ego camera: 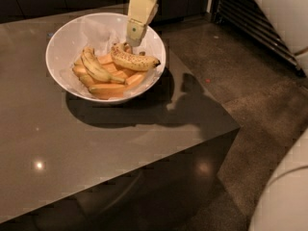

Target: Pick banana from white bowl

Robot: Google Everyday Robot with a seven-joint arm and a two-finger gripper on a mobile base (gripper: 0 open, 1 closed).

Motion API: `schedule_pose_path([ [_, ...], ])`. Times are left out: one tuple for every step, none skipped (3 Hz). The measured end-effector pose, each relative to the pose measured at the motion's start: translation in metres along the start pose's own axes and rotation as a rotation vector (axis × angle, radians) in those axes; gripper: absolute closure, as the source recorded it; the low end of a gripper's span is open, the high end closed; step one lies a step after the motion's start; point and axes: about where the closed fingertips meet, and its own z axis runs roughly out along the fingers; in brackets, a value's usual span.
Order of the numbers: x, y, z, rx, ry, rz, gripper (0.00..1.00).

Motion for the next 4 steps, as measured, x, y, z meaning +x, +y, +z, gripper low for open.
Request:
schedule_pose_path([
  [-0.010,0.002,0.003,-0.005,-0.050,-0.010,0.00],
  [-0.015,0.015,0.010,-0.037,-0.065,-0.025,0.00],
  [-0.014,0.027,0.020,-0.070,-0.055,-0.029,0.00],
  [-0.013,0.036,0.029,-0.091,-0.038,-0.031,0.09],
])
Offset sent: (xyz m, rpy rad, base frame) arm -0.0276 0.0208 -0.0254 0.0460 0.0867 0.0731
